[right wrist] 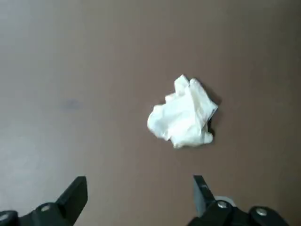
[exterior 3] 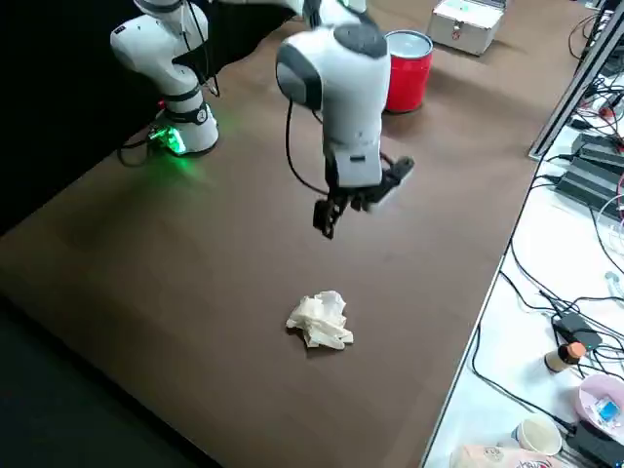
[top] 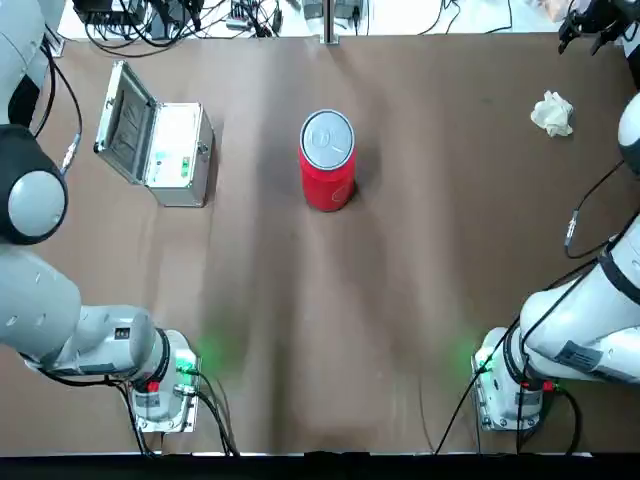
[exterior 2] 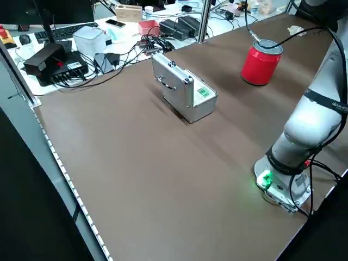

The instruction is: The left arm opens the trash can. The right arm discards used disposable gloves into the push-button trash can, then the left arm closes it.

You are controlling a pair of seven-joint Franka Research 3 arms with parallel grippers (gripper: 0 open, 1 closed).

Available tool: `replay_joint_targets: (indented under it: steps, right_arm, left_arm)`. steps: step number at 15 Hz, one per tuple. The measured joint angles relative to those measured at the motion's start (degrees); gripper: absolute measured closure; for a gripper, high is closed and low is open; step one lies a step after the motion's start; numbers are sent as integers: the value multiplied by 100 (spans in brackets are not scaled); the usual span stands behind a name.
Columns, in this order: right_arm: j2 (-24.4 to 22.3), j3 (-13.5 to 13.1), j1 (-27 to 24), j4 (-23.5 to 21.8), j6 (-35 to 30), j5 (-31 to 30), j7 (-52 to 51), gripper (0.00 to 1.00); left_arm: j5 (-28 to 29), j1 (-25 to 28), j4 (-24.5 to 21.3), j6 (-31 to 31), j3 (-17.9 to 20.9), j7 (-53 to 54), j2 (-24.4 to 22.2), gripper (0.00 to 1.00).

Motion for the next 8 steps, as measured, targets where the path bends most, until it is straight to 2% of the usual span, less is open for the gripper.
replay_joint_targets:
  steps: [5,8]
  right_arm:
    - [1070,-6,-474,-20,1511,-2,-20,2]
    - [1652,-6,-545,-8,2081,-4,-32,2]
  left_arm:
    - [-446,36,-35,-4,-52,-21,156,54]
    - [-494,18,-39,101,-474,-108,393,81]
